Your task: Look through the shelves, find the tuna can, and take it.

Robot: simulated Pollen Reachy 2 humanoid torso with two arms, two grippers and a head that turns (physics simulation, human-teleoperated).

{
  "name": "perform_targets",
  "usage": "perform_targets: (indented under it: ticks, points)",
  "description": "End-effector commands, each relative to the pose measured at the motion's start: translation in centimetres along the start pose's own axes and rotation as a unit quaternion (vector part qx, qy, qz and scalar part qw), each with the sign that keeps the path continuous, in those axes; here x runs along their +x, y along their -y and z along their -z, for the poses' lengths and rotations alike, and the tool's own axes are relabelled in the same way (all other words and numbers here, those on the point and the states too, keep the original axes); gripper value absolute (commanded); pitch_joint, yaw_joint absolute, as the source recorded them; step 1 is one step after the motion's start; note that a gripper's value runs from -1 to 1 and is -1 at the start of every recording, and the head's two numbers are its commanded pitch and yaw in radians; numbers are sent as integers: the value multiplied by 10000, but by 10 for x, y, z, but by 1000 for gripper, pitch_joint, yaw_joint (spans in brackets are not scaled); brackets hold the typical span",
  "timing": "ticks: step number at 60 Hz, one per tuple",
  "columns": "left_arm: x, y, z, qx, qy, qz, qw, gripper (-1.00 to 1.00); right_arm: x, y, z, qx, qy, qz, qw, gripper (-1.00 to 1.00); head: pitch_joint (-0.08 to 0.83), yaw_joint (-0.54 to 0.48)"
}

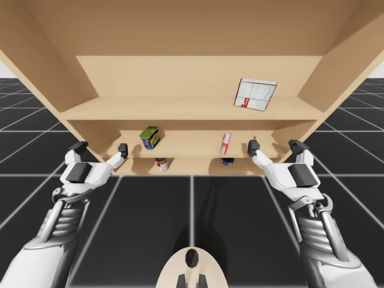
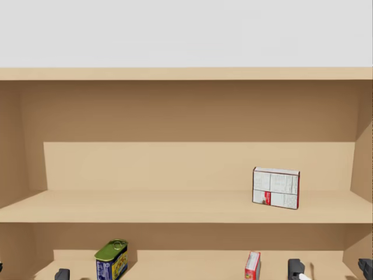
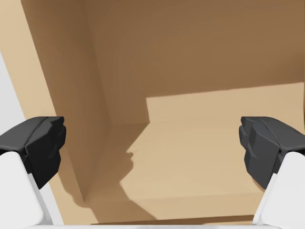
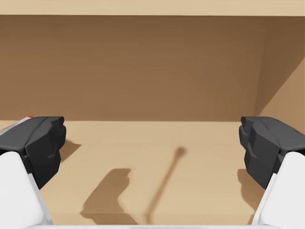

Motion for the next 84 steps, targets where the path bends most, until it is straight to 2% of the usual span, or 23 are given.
perform_targets:
  ticks: [1, 9, 33, 41, 61, 74, 78, 80, 84]
  points:
    - [-2, 2, -1, -8, -39, 37, 10000, -1000, -2, -3, -1, -20, 42, 39, 10000, -1000, 0, 6]
    - [-1, 2, -2, 2, -6, 35, 10000, -1000, 1, -2, -1, 33, 18, 65, 10000, -1000, 34, 6]
    - [11, 5, -15, -47, 276, 78, 9996, -1000, -3, -5, 0, 3, -28, -20, 10000, -1000, 301, -9]
    - [18, 8, -22, -94, 419, 132, 9990, -1000, -5, -6, 2, 17, -55, -29, 10000, -1000, 390, -51]
    - [29, 16, -36, -260, 575, 178, 9978, -1000, -7, -8, 3, -12, -46, -69, 10000, -1000, 531, -178]
    - [32, 18, -40, -317, 637, 170, 9973, -1000, -5, -13, -5, 288, -123, 84, 9995, -1000, 579, -212]
    - [32, 17, -39, -316, 635, 163, 9973, -1000, -2, -18, -15, 436, -207, 264, 9985, -1000, 584, -215]
    - [32, 17, -40, -315, 632, 159, 9974, -1000, -1, -20, -20, 446, -284, 262, 9983, -1000, 585, -216]
    - [32, 17, -40, -305, 626, 149, 9975, -1000, -2, -25, -33, 573, -408, 390, 9968, -1000, 585, -217]
